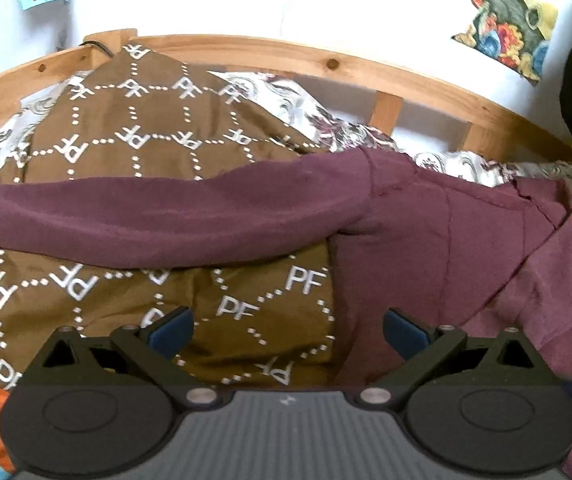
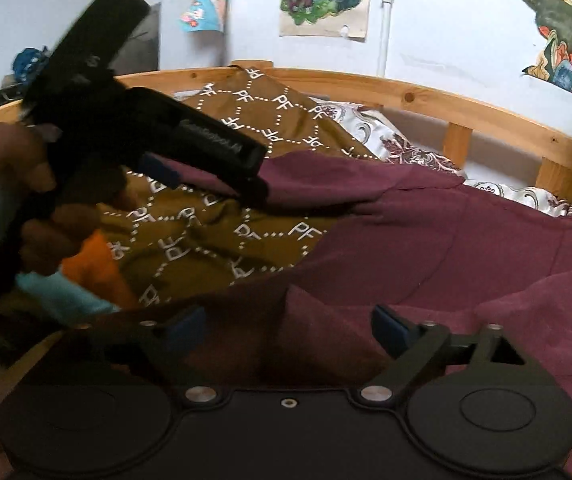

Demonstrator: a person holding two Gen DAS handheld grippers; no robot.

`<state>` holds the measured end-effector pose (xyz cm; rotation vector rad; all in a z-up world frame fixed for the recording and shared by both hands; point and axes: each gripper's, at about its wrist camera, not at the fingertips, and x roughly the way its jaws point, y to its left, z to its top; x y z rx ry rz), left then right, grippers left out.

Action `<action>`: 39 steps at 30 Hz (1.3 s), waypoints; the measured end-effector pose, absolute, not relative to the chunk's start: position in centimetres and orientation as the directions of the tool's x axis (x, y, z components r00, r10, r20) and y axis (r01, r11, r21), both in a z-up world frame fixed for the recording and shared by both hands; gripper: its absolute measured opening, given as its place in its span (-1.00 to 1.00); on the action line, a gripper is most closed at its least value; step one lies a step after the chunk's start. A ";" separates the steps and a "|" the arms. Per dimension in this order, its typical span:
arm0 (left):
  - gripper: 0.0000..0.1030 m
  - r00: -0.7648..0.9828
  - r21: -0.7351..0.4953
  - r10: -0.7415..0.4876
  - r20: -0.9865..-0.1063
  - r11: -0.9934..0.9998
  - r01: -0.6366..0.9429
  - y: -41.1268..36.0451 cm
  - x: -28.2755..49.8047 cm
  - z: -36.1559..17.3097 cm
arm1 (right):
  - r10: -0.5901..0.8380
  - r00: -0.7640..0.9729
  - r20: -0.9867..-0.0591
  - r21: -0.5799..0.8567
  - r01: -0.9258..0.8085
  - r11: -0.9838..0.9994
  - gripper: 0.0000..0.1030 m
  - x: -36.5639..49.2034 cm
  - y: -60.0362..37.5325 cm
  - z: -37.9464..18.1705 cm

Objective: Fold small clothes
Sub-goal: 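Carry the sleeve across the shirt back and release with the right gripper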

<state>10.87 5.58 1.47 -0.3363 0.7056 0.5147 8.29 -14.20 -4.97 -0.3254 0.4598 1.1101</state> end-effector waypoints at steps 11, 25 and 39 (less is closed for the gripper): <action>0.99 0.571 -0.022 0.268 -0.776 0.893 -0.450 1.5 14.9 -2.5 | 0.448 0.805 -0.389 -0.031 -0.497 0.867 0.62 20.2 -23.5 -5.4; 0.99 0.470 0.103 0.313 -0.825 0.901 -0.421 -0.4 16.1 -5.7 | 0.467 0.784 -0.410 0.323 -0.354 0.878 -0.73 29.7 -28.8 -8.2; 0.98 0.505 0.081 0.272 -0.819 0.926 -0.368 -0.8 15.6 -5.6 | 0.425 0.810 -0.405 0.381 -0.273 0.883 -0.55 29.6 -30.4 -7.9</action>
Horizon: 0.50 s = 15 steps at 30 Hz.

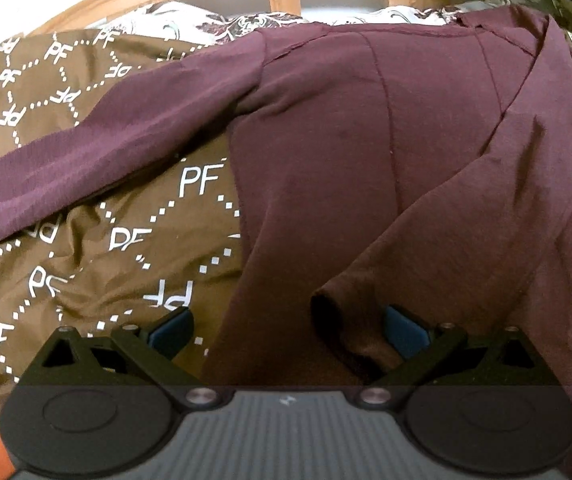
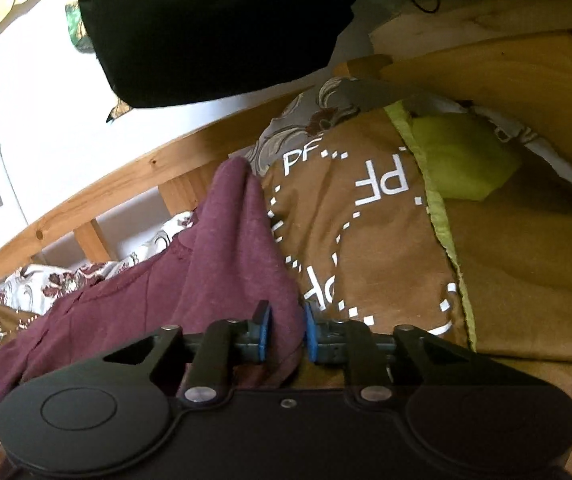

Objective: Fold small clothes
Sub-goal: 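Carry the sleeve across the shirt back and release with the right gripper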

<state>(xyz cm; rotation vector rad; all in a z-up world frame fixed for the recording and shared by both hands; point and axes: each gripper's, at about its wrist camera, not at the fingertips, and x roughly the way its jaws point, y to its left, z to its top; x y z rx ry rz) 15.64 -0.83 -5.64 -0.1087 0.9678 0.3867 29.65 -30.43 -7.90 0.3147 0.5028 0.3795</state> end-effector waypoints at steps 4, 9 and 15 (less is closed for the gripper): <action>0.99 0.534 0.023 0.267 -0.802 0.908 -0.418 0.9 14.7 -4.2 | 0.400 0.831 -0.388 0.340 -0.274 0.899 -0.22 28.6 -30.1 -7.3; 0.99 0.581 -0.026 0.360 -0.730 0.835 -0.550 5.3 12.2 -1.5 | 0.394 0.854 -0.340 0.297 -0.300 0.907 0.46 26.8 -29.4 -5.9; 0.99 0.560 -0.106 0.472 -0.681 0.693 -0.713 13.5 7.6 0.5 | 0.433 0.854 -0.288 0.248 -0.370 0.895 0.96 23.9 -27.8 -5.1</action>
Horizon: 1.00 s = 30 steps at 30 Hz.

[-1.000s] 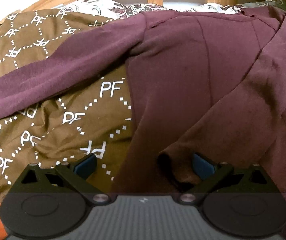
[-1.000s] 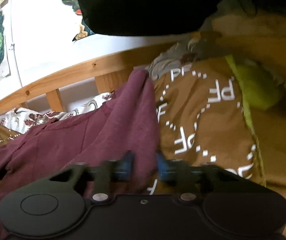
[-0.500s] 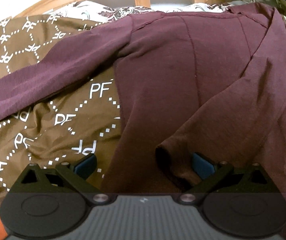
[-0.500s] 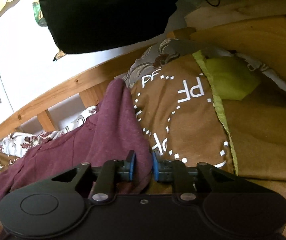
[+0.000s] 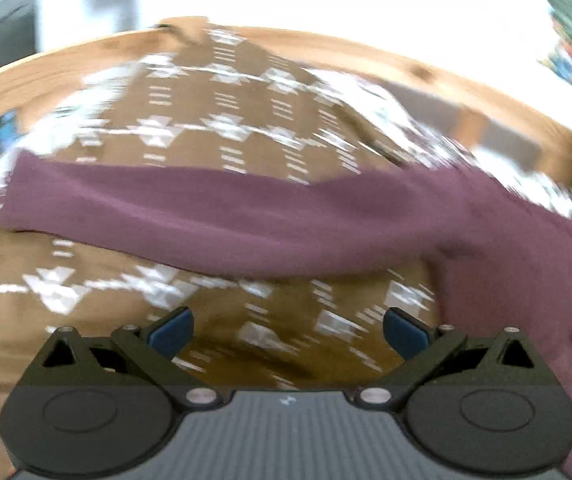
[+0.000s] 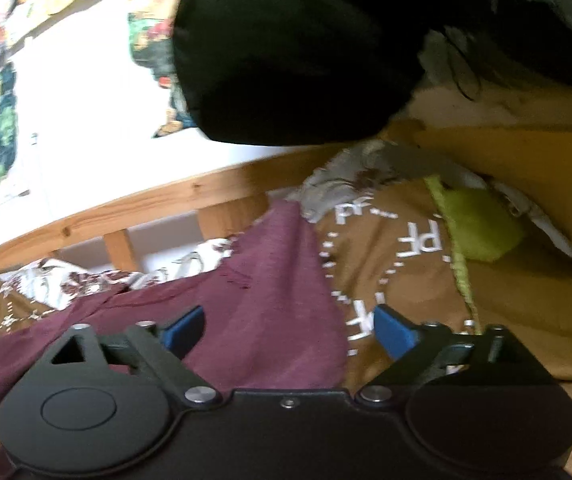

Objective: Fold small clothes
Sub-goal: 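Grasp the other sleeve cuff with the left gripper and lift it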

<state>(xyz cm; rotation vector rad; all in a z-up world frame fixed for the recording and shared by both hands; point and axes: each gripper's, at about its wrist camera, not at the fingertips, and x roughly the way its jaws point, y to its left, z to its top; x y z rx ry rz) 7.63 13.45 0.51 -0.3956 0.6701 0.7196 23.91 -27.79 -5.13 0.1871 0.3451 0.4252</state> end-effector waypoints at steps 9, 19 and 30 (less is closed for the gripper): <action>0.98 0.507 -0.301 0.607 -0.612 0.414 -0.859 22.8 0.6 1.5 | 0.507 0.799 -0.324 0.205 -0.464 0.862 0.99 20.3 -24.8 -5.5; -0.85 0.483 -0.393 0.679 -0.552 0.299 -0.870 24.4 -0.6 2.7 | 0.524 0.773 -0.358 0.234 -0.469 0.852 0.99 19.5 -24.2 -6.1; -0.96 0.729 -0.319 0.633 -0.258 0.657 -0.683 19.0 3.0 7.1 | 0.509 0.770 -0.385 0.277 -0.430 0.859 0.99 19.8 -24.6 -6.5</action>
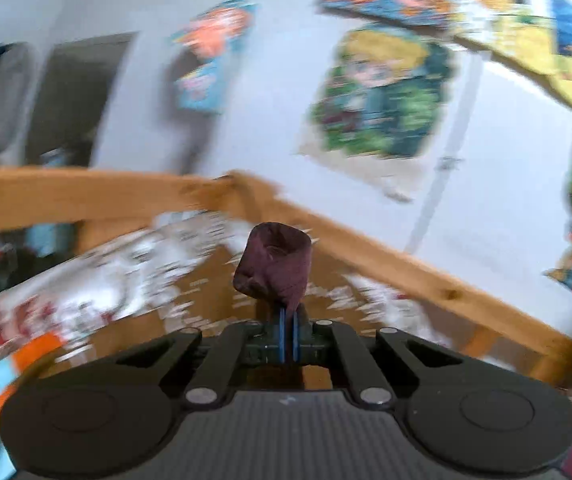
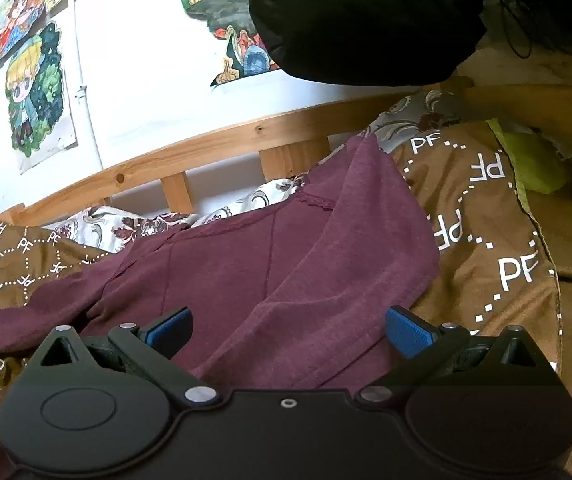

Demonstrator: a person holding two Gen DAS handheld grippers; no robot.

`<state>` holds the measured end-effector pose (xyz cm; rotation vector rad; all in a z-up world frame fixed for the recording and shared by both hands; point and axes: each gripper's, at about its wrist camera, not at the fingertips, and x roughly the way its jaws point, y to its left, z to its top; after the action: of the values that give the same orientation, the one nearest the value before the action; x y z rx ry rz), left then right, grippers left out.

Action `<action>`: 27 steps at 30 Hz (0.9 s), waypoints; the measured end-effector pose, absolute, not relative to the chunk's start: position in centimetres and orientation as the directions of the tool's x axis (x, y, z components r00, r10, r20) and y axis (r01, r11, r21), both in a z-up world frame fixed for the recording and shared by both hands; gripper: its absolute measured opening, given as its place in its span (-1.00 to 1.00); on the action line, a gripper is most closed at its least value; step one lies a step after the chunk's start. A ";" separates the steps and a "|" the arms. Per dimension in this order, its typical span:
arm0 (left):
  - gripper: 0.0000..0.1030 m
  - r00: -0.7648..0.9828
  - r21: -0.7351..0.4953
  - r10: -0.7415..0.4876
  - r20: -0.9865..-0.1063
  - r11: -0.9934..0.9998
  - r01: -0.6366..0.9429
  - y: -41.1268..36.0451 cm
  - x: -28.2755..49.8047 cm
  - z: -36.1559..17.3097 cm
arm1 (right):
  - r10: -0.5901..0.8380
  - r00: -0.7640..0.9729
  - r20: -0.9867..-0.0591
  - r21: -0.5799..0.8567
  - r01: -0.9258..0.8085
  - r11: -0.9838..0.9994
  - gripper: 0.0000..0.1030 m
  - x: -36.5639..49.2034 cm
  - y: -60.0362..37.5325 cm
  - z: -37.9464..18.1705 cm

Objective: Fold small clothes
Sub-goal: 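Grasp the other sleeve cuff with the left gripper and lift it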

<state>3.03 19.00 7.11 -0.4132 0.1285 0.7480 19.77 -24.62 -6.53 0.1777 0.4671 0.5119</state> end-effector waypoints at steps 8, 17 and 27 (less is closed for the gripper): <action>-0.96 0.940 -0.253 0.319 -0.121 0.906 -0.340 12.2 8.7 11.4 | 0.514 0.777 -0.364 0.295 -0.428 0.854 0.99 19.8 -25.4 -6.1; -0.96 0.976 -0.227 -0.101 -0.193 0.972 0.056 1.9 15.0 8.9 | 0.490 0.807 -0.329 0.316 -0.395 0.863 0.99 20.3 -27.7 -5.5; -0.95 0.869 -0.241 -0.294 -0.397 0.947 0.210 -4.9 18.4 1.3 | 0.448 0.836 -0.316 0.332 -0.345 0.878 0.99 21.2 -30.6 -5.6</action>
<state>18.38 -4.91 1.30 -0.1938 0.4446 -0.2649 21.17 -30.58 -5.57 0.2684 0.3984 0.4254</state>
